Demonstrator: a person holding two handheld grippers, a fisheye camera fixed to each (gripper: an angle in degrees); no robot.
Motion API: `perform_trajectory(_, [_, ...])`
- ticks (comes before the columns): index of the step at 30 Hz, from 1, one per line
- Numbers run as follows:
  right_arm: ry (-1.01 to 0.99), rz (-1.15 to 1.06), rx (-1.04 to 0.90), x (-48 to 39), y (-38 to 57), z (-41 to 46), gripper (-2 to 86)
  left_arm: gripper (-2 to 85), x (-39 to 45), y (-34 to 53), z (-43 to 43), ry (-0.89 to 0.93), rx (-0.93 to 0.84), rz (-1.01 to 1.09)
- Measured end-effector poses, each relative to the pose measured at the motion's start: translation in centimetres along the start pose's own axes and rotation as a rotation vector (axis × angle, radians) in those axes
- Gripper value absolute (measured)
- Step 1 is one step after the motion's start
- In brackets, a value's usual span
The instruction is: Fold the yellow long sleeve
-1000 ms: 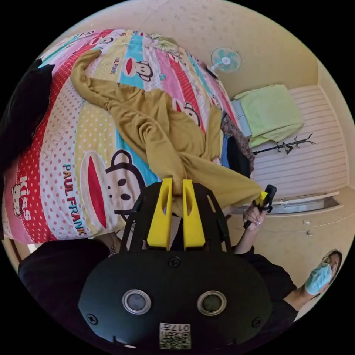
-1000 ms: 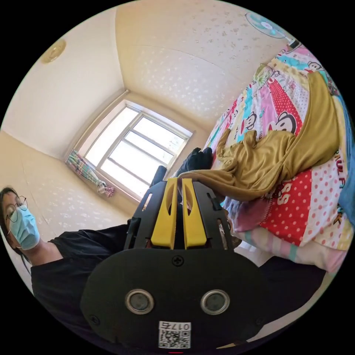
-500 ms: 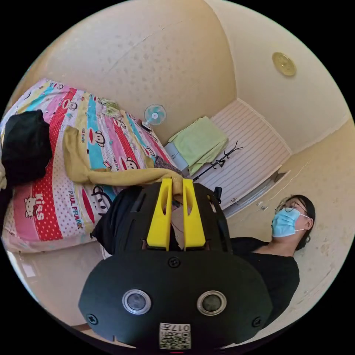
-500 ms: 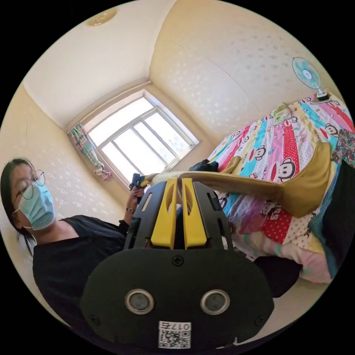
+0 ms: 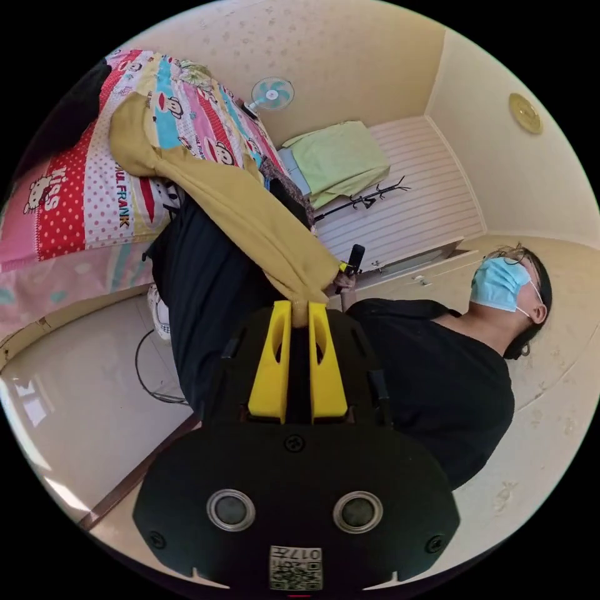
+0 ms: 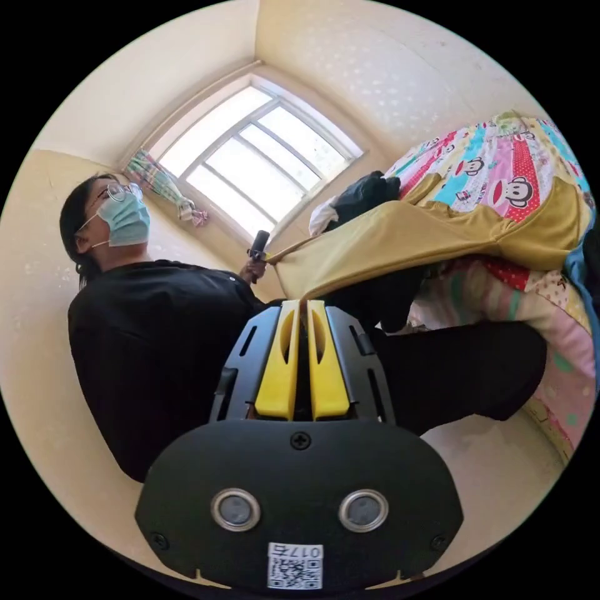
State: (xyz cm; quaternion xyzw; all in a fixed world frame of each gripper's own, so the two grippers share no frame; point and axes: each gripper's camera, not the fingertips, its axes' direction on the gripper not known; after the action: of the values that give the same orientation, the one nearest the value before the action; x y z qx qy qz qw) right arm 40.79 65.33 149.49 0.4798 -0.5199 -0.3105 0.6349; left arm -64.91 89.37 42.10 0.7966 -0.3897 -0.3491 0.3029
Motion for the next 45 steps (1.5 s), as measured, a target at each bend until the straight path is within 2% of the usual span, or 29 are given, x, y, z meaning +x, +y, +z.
perform_trajectory(2, [0.032,0.091,-0.206,0.6,-0.4,1.8,1.8,6.0,-1.7,1.0,1.4,0.057,-0.139,-0.003])
perform_trajectory(3, [0.022,0.136,-0.248,1.1,-0.5,2.0,1.7,5.9,-2.3,1.3,1.5,0.093,-0.151,-0.005])
perform_trajectory(6, [-0.010,0.315,-0.299,3.1,-0.9,1.0,1.1,3.7,-5.5,2.6,-0.6,0.160,-0.046,-0.088])
perform_trajectory(8, [0.153,0.353,-0.315,3.3,-2.6,0.3,0.8,3.7,-7.3,2.8,-2.5,-0.012,0.078,-0.204])
perform_trajectory(11, [0.209,0.283,-0.236,3.3,-6.5,0.7,0.7,11.2,-7.5,-0.2,-2.1,-0.213,0.159,-0.226])
perform_trajectory(12, [0.201,0.270,-0.215,3.5,-7.3,0.9,0.6,12.2,-7.4,-1.2,-1.6,-0.209,0.166,-0.194])
perform_trajectory(14, [0.129,0.210,-0.146,4.1,-10.2,2.5,0.5,13.1,-6.9,-5.4,2.2,-0.065,0.118,-0.035])
perform_trajectory(16, [0.058,0.172,-0.084,4.6,-11.7,3.9,0.5,12.4,-7.6,-7.6,5.7,-0.014,0.022,-0.023])
perform_trajectory(18, [-0.027,0.145,-0.029,5.2,-12.6,5.3,0.5,10.4,-9.0,-8.6,9.1,-0.091,-0.055,-0.072])
perform_trajectory(20, [-0.118,0.140,0.021,6.1,-13.0,6.8,0.5,3.8,-10.1,-7.7,9.5,-0.123,0.013,-0.080])
perform_trajectory(22, [-0.146,0.162,0.043,6.9,-13.0,7.4,0.6,0.7,-10.9,-6.4,8.5,-0.047,0.027,-0.076])
perform_trajectory(24, [-0.122,0.212,0.060,7.7,-12.8,7.4,0.7,-0.1,-11.5,-4.7,6.8,-0.088,0.061,-0.097])
perform_trajectory(26, [0.001,0.329,0.056,9.0,-12.5,6.7,1.0,-0.4,-12.8,-1.9,4.1,-0.231,0.133,-0.222])
perform_trajectory(28, [0.153,0.420,0.059,9.6,-12.2,6.0,1.4,-0.4,-13.6,0.0,2.2,-0.237,0.221,-0.289])
perform_trajectory(30, [0.317,0.505,0.062,10.0,-12.2,5.3,2.0,0.2,-12.9,1.0,0.7,-0.212,0.332,-0.262])
perform_trajectory(32, [0.521,0.579,0.066,10.3,-13.3,4.6,3.6,2.3,-10.2,-0.5,0.3,-0.164,0.388,-0.125])
perform_trajectory(36, [0.694,0.581,0.091,12.0,-18.0,3.7,7.6,3.1,-5.6,-7.4,4.1,-0.097,0.236,0.121])
perform_trajectory(38, [0.748,0.591,0.079,14.8,-22.4,4.1,9.9,2.0,-4.3,-12.2,9.1,-0.001,0.119,0.248])
perform_trajectory(40, [0.804,0.593,0.056,17.4,-25.7,5.2,10.7,0.4,-4.6,-14.9,12.8,0.057,0.081,0.334])
perform_trajectory(42, [0.891,0.610,0.006,20.3,-28.5,6.7,11.2,-0.2,-6.1,-16.7,15.6,0.048,0.076,0.360])
perform_trajectory(45, [0.992,0.721,-0.196,25.9,-30.5,9.7,9.6,-0.2,-10.2,-16.9,17.6,0.082,0.146,0.314])
